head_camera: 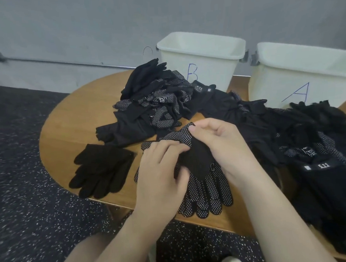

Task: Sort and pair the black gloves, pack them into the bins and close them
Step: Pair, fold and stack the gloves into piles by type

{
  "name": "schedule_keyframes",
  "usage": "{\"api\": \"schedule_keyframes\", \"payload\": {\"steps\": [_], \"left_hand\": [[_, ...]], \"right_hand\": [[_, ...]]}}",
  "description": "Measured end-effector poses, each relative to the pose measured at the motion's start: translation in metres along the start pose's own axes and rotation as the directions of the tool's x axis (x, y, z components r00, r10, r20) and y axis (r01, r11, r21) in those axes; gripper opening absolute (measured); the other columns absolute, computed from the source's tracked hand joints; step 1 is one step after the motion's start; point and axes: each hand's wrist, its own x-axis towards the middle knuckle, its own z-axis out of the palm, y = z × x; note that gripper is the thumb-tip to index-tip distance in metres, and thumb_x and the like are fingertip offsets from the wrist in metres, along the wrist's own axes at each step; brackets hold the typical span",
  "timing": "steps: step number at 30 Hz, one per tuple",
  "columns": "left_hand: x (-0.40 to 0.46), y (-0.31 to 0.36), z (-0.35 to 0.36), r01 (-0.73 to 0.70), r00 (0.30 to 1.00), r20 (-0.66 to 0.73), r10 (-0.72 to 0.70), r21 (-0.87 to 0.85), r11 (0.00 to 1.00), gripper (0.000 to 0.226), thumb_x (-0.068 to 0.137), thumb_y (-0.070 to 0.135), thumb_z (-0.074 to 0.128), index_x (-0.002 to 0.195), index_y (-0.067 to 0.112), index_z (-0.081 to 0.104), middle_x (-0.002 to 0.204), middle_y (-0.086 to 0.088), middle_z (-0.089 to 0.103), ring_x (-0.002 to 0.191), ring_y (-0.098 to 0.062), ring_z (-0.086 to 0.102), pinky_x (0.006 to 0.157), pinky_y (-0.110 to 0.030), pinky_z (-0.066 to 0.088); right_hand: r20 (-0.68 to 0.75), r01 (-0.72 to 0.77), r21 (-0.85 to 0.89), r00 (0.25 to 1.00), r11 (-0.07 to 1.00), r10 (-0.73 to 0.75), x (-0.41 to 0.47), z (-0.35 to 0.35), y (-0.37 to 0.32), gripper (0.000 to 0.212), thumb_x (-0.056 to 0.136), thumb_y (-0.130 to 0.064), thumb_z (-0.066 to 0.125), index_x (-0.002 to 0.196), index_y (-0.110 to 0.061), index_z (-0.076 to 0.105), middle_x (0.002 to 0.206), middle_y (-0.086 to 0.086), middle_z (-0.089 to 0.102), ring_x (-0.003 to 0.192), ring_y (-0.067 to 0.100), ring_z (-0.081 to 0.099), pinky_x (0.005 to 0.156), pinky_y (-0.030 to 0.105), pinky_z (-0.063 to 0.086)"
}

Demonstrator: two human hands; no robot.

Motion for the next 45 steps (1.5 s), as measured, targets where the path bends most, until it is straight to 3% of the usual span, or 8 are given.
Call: {"api": "schedule_keyframes", "payload": {"steps": [8,12,17,20,26,33,40,45], "left_hand": [[0.006,0.002,-0.01,0.039,0.973,-0.218,-0.08,-0.186,0.982,0.026,0.091,0.004,0.058,0.113,0.003,0.072,0.1,0.0,0.068,0.096,-0.001,0.063,0.085,-0.009,0.045],[0.005,0.003,-0.012,-0.013,0.987,-0.158,-0.013,-0.161,0.987,0.035,0.095,0.016,0.059,0.125,0.003,0.07,0.113,0.0,0.064,0.108,-0.009,0.062,0.093,-0.017,0.047],[0.001,0.003,-0.01,-0.05,0.988,-0.15,0.028,-0.148,0.988,0.039,0.102,0.028,0.055,0.128,0.001,0.066,0.12,0.004,0.057,0.114,-0.011,0.058,0.097,-0.021,0.045],[0.002,0.005,-0.008,-0.052,0.995,-0.092,0.038,-0.154,0.987,0.039,0.102,0.029,0.055,0.13,0.004,0.066,0.12,0.001,0.06,0.116,-0.013,0.057,0.098,-0.024,0.045],[0.004,0.014,-0.014,-0.029,0.99,-0.14,-0.001,-0.213,0.977,0.032,0.098,0.027,0.056,0.124,0.013,0.069,0.118,0.006,0.06,0.115,-0.016,0.058,0.097,-0.025,0.044],[0.007,0.018,-0.019,0.027,0.999,-0.016,-0.033,-0.28,0.96,0.069,0.093,0.032,0.064,0.156,0.021,0.037,0.157,0.008,0.038,0.149,-0.026,0.036,0.119,-0.046,0.034],[0.005,0.023,-0.03,0.131,0.978,0.204,-0.031,-0.498,0.857,0.025,0.089,0.028,0.074,0.111,0.025,0.062,0.103,0.007,0.071,0.098,-0.018,0.07,0.081,-0.039,0.057],[-0.003,0.03,-0.057,0.154,0.98,0.192,-0.053,-0.561,0.814,0.025,0.089,0.031,0.073,0.076,0.022,0.053,0.067,0.008,0.052,0.064,-0.005,0.05,0.061,-0.022,0.04]], "right_hand": [[0.28,0.153,0.166,0.94,0.974,-0.195,-0.014,-0.004,-0.009,0.044,0.095,-0.043,0.061,0.12,-0.01,0.075,0.113,0.009,0.075,0.099,0.014,0.069,0.084,0.026,0.053],[0.295,0.188,0.164,0.927,0.968,-0.23,-0.023,-0.007,-0.013,0.047,0.089,-0.043,0.07,0.104,0.001,0.074,0.107,0.015,0.074,0.101,0.031,0.069,0.095,0.041,0.053],[0.333,0.35,0.024,0.88,0.936,-0.337,-0.034,-0.006,-0.024,0.02,0.088,-0.024,0.076,0.107,-0.02,0.079,0.111,-0.01,0.075,0.099,0.007,0.066,0.087,0.028,0.054],[0.171,0.441,-0.103,0.891,0.892,-0.421,-0.036,0.002,-0.021,0.019,0.093,-0.015,0.073,0.078,-0.027,0.073,0.083,-0.021,0.067,0.078,-0.001,0.057,0.073,0.022,0.049],[-0.052,0.373,-0.111,0.923,0.921,-0.381,-0.036,-0.008,-0.019,0.023,0.094,-0.029,0.065,0.071,-0.024,0.066,0.071,0.008,0.062,0.068,0.011,0.054,0.063,0.033,0.046],[0.174,0.476,-0.177,0.877,0.861,-0.449,-0.04,-0.018,-0.018,0.042,0.093,-0.025,0.072,0.059,-0.037,0.052,0.056,-0.018,0.041,0.055,-0.003,0.039,0.056,0.012,0.034],[0.051,0.49,-0.024,0.871,0.871,-0.489,-0.046,-0.024,-0.028,0.004,0.085,-0.027,0.076,0.088,-0.025,0.078,0.086,0.003,0.078,0.077,0.016,0.074,0.066,0.027,0.058],[0.194,0.478,-0.02,0.863,0.878,-0.466,-0.056,-0.02,-0.037,0.015,0.083,-0.04,0.081,0.087,-0.025,0.078,0.086,0.003,0.078,0.077,0.017,0.074,0.068,0.029,0.058]]}}
